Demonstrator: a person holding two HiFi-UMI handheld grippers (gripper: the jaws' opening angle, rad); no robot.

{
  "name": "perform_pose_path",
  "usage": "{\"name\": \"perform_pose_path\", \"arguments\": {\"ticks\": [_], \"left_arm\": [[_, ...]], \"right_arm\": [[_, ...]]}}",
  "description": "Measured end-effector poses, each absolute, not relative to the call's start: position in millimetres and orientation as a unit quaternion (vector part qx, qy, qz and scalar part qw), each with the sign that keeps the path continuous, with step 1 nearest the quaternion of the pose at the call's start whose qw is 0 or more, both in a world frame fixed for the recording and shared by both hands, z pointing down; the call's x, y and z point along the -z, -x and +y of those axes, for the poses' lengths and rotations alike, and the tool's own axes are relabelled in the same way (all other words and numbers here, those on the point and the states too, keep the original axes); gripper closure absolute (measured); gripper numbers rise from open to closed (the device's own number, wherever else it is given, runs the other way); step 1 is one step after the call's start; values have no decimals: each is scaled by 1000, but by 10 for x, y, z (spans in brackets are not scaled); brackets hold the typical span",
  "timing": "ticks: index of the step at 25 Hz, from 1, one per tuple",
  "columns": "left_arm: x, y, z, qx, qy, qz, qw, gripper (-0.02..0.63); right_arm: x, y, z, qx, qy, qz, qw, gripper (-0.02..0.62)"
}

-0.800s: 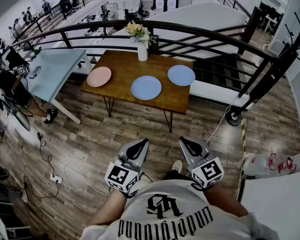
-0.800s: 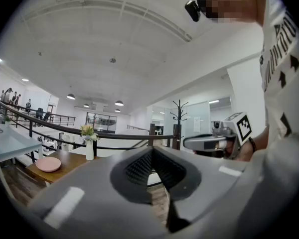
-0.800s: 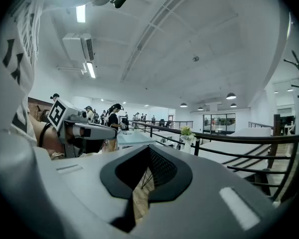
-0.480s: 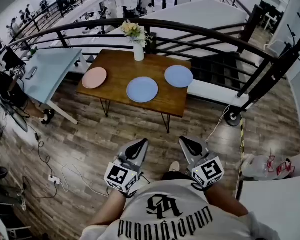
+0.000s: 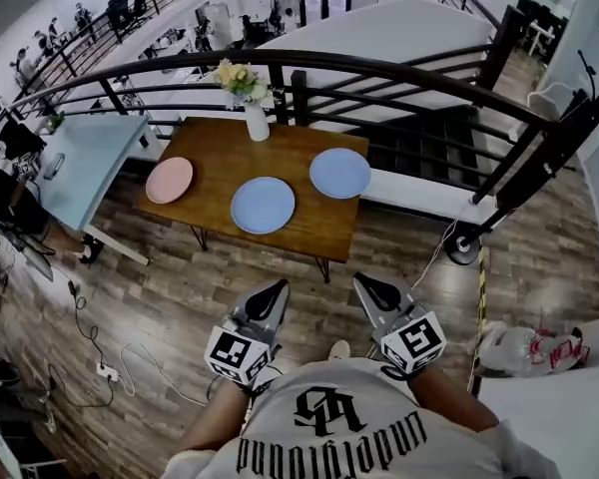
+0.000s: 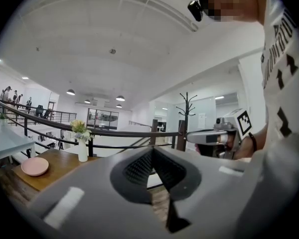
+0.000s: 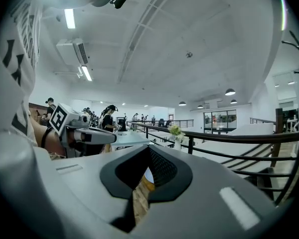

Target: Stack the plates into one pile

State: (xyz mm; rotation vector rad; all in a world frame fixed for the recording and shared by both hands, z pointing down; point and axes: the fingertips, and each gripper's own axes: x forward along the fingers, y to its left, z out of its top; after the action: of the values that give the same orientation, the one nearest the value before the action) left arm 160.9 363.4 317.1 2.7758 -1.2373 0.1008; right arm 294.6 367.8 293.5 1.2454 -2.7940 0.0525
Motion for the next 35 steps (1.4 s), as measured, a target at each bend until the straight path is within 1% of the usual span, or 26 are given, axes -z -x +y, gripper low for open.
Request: {"name": "perform_pose_path", "arguments": {"ticks": [8,19,27,35], "left_arm": [[-3247,-2048,3133,-45,-908,-412,56,560],[-3371,-2506,2695,-55,-923,-375,67,560],[-3461,-2679,2209,-53,-934,-347,71,560],[-3600,-2717,1498,-62,-942,-320,82,560]], "right_arm": [[-3092,-3429,3164,-36,-403,-913,46,595],[-3179,-3813,2827,-50,-432,-899,50,595],[-3305,-3906,2433,-59,-452,-888,62,595],[-3458,-3894,1742,-74,-472,-876,70,595]]}}
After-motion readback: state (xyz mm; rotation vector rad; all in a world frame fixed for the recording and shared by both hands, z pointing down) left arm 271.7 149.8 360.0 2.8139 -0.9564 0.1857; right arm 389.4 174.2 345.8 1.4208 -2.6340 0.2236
